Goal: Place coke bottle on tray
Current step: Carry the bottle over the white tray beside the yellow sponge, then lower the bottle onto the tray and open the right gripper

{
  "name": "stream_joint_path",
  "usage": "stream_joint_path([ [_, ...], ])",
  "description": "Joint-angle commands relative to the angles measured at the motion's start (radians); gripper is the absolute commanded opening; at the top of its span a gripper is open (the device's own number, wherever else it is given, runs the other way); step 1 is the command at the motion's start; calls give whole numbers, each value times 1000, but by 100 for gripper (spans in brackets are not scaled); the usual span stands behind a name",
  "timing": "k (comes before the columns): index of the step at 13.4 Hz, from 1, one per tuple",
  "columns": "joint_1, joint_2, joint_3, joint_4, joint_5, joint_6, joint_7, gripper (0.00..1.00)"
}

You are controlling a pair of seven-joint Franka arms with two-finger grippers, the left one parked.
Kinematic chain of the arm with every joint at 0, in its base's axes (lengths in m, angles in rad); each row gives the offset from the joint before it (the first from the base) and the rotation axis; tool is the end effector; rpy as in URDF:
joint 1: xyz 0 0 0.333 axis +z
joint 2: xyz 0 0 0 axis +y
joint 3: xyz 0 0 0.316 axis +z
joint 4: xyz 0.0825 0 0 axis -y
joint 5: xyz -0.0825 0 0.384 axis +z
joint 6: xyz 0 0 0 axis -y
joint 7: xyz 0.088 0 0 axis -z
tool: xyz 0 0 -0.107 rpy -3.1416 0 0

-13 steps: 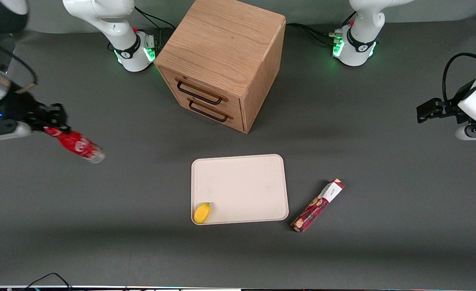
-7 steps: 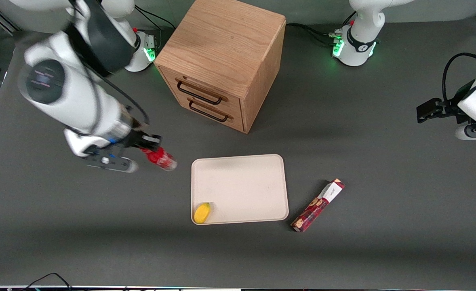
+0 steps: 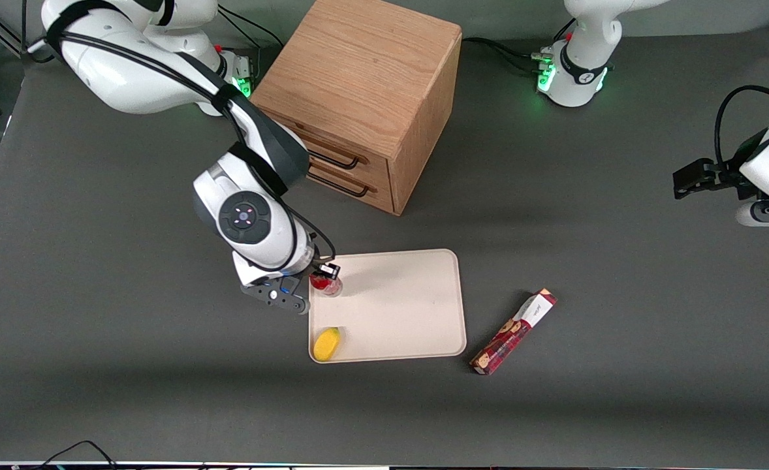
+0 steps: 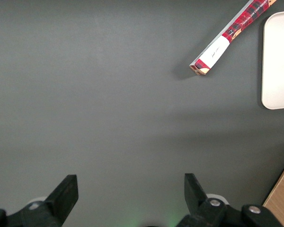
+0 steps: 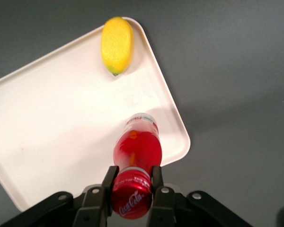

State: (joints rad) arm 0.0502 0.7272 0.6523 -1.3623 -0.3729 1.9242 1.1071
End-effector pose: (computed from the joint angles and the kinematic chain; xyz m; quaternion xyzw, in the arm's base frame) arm 0.6243 0.3585 0.3474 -0.9802 0.1949 0.0331 0.0142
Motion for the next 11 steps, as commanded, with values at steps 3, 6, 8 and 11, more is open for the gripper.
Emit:
stream_joint_path([
  [3, -6, 12, 15, -47, -52, 68, 73, 0],
  [6, -9, 6, 15, -44, -52, 67, 70, 100],
  [8, -16, -32, 16, -34, -52, 47, 62, 100],
  [11, -29, -161, 13, 53, -37, -147, -71, 100],
])
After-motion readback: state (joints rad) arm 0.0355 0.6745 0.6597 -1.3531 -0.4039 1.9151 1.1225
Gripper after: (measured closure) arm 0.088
